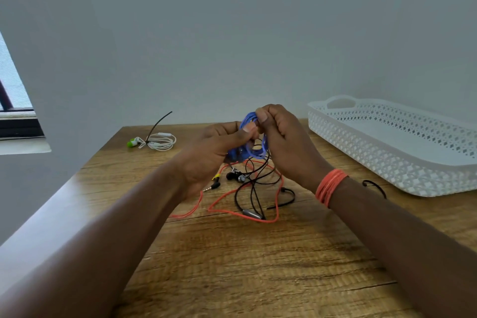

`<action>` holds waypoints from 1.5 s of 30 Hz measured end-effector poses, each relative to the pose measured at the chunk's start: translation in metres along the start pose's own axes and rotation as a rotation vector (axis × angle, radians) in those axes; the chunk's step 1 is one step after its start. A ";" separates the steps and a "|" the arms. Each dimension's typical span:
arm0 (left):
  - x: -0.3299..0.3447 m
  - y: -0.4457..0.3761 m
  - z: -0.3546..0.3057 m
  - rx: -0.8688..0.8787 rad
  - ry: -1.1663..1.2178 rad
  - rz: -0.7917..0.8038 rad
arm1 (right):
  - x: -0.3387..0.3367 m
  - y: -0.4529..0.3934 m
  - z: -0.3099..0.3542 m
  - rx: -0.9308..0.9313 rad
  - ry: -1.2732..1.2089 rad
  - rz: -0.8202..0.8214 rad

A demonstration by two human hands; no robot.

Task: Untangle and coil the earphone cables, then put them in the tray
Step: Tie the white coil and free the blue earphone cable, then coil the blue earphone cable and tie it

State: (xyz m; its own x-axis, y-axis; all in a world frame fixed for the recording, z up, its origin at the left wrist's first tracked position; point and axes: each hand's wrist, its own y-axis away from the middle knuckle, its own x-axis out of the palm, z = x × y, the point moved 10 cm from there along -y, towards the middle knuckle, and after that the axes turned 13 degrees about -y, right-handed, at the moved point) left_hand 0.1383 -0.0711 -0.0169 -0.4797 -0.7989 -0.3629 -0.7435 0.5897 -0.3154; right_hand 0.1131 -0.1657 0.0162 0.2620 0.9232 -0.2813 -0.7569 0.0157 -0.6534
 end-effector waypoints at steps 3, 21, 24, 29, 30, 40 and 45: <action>-0.001 -0.001 -0.006 0.034 0.112 -0.003 | -0.002 -0.001 0.003 0.004 -0.032 -0.021; 0.017 0.013 0.003 -0.199 0.378 0.271 | -0.001 -0.002 -0.007 0.069 -0.109 0.007; 0.015 0.012 0.008 -0.205 0.302 0.229 | -0.002 0.000 -0.012 0.161 -0.047 0.073; 0.020 0.006 0.014 -0.142 0.065 0.153 | -0.038 0.017 -0.017 0.278 0.200 0.121; 0.023 0.005 0.010 -0.116 0.019 0.143 | -0.050 0.025 -0.016 0.288 0.228 0.104; 0.046 0.005 -0.010 0.011 -0.127 0.081 | -0.132 0.105 0.001 0.399 0.610 0.104; 0.052 0.008 -0.007 0.007 -0.181 0.124 | -0.127 0.095 -0.004 0.340 0.756 0.161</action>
State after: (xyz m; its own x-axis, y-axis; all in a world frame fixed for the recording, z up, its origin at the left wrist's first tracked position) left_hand 0.1046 -0.1087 -0.0321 -0.4758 -0.6860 -0.5504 -0.6802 0.6837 -0.2642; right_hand 0.0109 -0.2832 -0.0129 0.3744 0.4205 -0.8265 -0.9265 0.1327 -0.3522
